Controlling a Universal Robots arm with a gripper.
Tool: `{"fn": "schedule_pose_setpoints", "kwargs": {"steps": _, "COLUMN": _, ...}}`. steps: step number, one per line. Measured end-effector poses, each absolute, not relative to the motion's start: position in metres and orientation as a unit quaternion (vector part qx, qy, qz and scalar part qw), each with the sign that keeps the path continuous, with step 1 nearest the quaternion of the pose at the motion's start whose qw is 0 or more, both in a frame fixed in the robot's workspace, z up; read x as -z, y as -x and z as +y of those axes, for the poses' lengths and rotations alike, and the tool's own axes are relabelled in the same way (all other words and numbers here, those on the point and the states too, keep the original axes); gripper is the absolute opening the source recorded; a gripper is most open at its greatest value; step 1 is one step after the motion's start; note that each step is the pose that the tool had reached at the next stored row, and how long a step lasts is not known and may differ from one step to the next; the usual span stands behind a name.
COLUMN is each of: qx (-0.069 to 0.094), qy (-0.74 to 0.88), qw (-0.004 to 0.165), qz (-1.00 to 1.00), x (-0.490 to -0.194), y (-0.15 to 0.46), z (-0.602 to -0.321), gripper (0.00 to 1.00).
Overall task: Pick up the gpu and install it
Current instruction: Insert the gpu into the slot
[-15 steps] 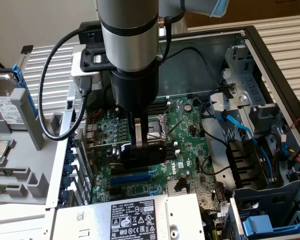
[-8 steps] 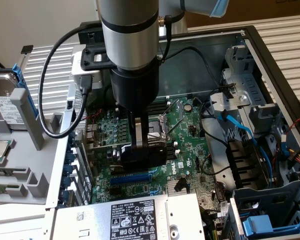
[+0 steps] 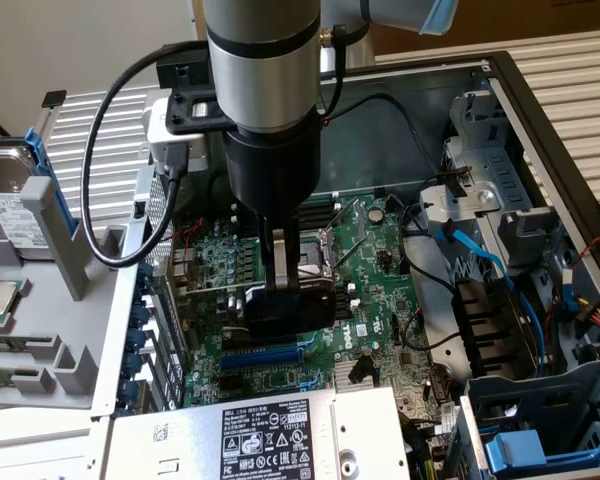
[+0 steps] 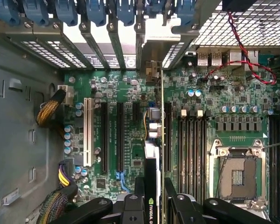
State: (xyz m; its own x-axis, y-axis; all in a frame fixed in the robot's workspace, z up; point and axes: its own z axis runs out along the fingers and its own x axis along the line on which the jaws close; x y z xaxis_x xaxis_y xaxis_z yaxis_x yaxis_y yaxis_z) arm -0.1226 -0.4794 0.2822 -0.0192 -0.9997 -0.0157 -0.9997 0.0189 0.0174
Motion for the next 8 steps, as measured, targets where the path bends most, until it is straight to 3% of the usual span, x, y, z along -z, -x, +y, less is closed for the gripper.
{"fn": "schedule_pose_setpoints", "kwargs": {"steps": 8, "qx": 0.01, "qy": -0.7, "qw": 0.002, "qz": -0.714, "x": -0.2819, "y": 0.1227, "z": -0.4775, "gripper": 0.26}}
